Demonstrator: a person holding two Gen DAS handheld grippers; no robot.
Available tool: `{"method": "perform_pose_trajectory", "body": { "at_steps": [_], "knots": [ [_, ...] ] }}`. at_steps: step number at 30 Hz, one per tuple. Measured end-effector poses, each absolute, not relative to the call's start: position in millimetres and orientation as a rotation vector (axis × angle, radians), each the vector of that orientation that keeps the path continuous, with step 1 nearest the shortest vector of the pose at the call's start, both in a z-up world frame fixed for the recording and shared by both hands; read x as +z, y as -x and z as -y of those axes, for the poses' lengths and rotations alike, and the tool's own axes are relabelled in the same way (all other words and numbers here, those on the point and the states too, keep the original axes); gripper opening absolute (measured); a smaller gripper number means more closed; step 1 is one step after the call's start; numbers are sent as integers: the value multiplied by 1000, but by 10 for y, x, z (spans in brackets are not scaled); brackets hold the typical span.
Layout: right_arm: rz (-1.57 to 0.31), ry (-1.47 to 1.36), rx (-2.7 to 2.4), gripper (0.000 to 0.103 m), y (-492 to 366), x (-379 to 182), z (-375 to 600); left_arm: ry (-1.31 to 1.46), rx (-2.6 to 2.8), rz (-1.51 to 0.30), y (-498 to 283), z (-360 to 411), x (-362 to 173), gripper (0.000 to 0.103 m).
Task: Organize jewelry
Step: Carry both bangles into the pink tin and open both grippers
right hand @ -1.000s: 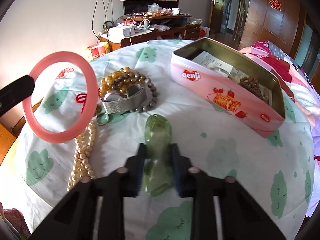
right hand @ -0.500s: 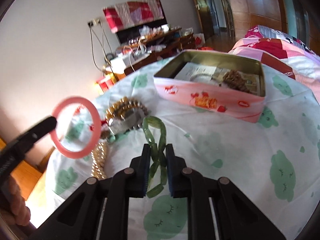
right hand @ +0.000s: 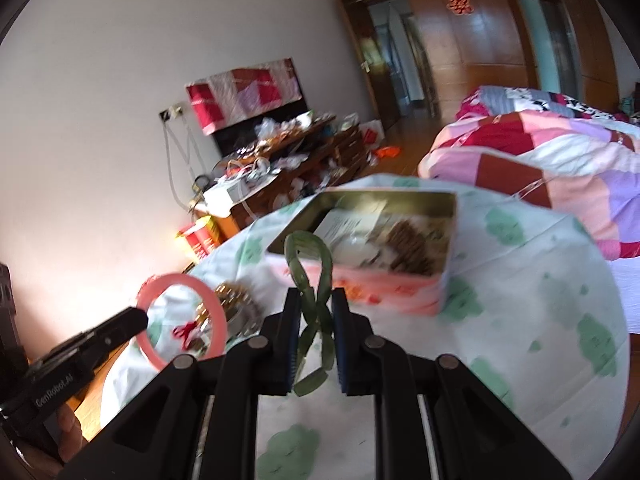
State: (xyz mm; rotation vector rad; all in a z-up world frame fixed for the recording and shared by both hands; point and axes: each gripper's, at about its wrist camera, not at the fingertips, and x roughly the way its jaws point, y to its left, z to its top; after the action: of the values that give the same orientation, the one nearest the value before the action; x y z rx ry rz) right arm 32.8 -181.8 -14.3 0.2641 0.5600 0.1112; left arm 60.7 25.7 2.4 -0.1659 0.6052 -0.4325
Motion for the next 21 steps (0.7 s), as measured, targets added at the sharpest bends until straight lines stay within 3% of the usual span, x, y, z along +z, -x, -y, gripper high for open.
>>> {"method": "perform_pose_trajectory", "body": {
  "at_steps": [11, 21],
  "knots": [
    [-552, -288, -23, 18, -956, -129, 2299, 128, -466, -607, -1241, 358, 147, 10],
    [-563, -273, -62, 18, -1408, -365, 2350, 39, -441, -661, -1833, 716, -58, 10]
  ]
}}
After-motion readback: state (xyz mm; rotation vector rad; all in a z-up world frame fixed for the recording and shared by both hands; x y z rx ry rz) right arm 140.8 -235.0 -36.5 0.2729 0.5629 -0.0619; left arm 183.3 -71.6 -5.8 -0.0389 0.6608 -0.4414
